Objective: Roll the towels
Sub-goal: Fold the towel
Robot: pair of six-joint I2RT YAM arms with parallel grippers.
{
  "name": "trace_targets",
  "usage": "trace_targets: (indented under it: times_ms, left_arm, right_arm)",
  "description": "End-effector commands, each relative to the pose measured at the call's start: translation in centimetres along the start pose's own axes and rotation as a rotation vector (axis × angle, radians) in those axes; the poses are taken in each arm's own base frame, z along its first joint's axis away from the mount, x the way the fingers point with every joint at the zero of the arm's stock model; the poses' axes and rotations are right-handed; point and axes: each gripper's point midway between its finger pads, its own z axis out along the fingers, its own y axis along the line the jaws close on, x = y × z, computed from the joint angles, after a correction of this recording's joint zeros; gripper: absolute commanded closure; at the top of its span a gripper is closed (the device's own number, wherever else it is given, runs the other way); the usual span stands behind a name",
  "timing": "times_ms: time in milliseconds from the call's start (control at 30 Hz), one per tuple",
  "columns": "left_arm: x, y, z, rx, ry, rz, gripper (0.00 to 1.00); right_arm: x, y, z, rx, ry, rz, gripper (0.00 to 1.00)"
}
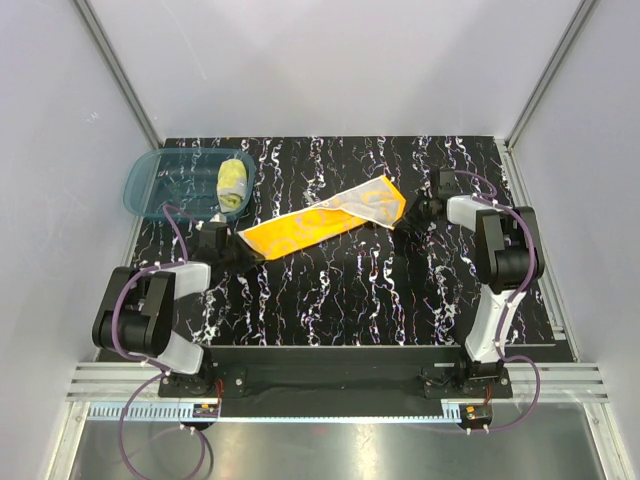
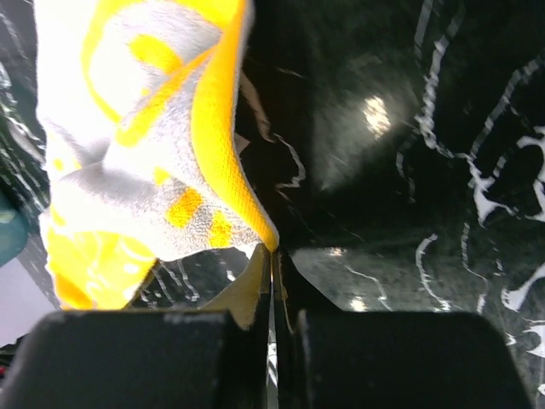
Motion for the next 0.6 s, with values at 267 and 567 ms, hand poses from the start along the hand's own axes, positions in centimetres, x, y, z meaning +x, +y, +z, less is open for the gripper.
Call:
trace_targets:
  times_ms: [267,567]
  left_arm:
    - [0.4,1.0,0.5,-0.028,0.029,0.034,0.87]
    - [0.6,0.6,-0.1,-0.007,0.038,0.042,0.87]
  right_arm:
    - [-7.0,8.5,-1.7,-0.125,-0.087,-0.072,1.00]
    - [-11.9,11.6,-0.2,-0.126,-0.134,-0.105,0.15]
